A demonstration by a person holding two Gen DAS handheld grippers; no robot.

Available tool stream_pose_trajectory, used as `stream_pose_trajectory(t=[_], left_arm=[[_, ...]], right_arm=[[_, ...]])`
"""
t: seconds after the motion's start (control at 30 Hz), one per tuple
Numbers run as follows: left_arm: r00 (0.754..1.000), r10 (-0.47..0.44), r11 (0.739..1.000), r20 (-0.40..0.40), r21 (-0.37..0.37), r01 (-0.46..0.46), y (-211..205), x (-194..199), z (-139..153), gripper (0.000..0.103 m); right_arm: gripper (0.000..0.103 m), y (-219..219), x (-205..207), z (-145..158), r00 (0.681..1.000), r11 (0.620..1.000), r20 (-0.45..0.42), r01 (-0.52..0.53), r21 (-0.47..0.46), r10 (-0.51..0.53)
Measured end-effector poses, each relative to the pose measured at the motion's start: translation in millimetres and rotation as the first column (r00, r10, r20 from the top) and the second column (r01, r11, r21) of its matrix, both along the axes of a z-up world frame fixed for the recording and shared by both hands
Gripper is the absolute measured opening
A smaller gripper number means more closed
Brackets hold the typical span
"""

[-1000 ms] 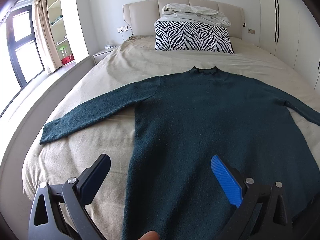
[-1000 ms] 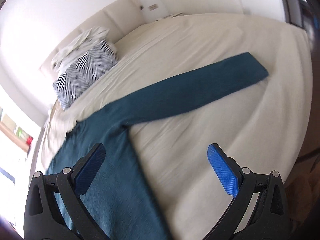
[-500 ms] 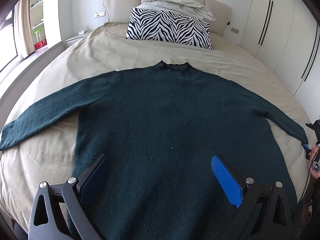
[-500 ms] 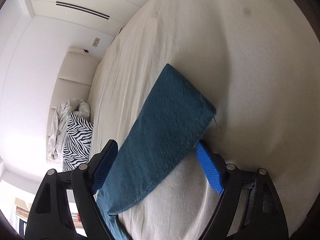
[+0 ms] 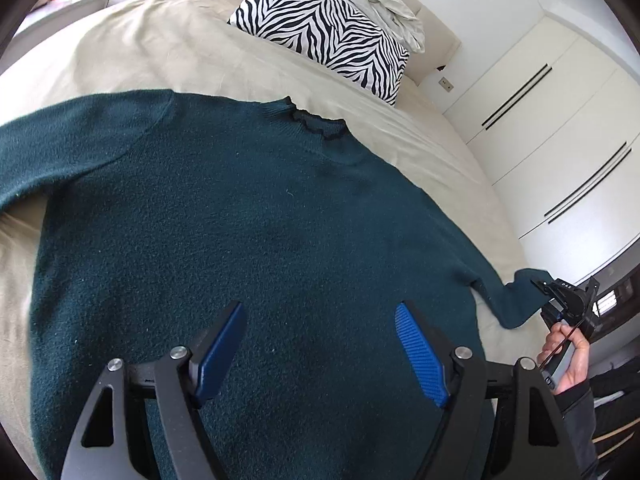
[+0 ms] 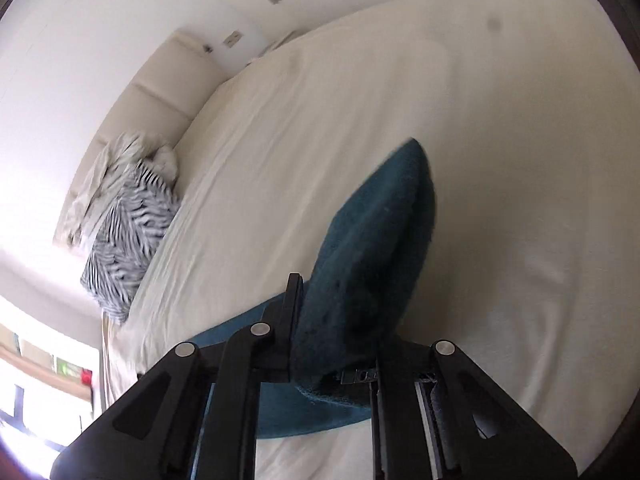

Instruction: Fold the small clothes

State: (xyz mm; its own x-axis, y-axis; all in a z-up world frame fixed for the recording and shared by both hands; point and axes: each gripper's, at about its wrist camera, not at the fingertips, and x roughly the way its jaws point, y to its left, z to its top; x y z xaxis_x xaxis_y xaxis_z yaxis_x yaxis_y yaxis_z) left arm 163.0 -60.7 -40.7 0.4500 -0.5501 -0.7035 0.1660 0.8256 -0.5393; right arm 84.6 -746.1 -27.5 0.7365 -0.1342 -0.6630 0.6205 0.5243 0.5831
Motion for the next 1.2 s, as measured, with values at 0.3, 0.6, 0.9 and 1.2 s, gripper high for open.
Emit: stream_pose_trajectory(t=[0.3, 0.6, 0.9, 1.2], left_arm=[[0.996, 0.049, 0.972, -0.074, -0.227, -0.065, 28, 24, -12, 0.079], [0.982, -0.041, 0.929, -0.182, -0.369, -0.03, -5, 49, -35, 0.093], [0.956, -0.098, 0.931, -0.276, -0.365, -0.01, -48, 62, -56, 0.048], [0.993, -0.093, 0.978, -0.065, -0.195, 0.079, -46, 81, 10, 0.009]], right_arm=[[0.009, 285, 151, 21, 0.721, 0.667, -0.145, -0.685, -0.293, 0.677], [0.026, 391, 135, -49, 0.655, 0.606, -0.231, -0.755, -0.25, 0.72], [0.068, 375, 24, -49, 0.7, 0.69, -0.13, -0.714, -0.12, 0.702], [0.068, 285, -7, -76, 0.851, 0.818, 0.163, -0.526, 0.235, 0.5]])
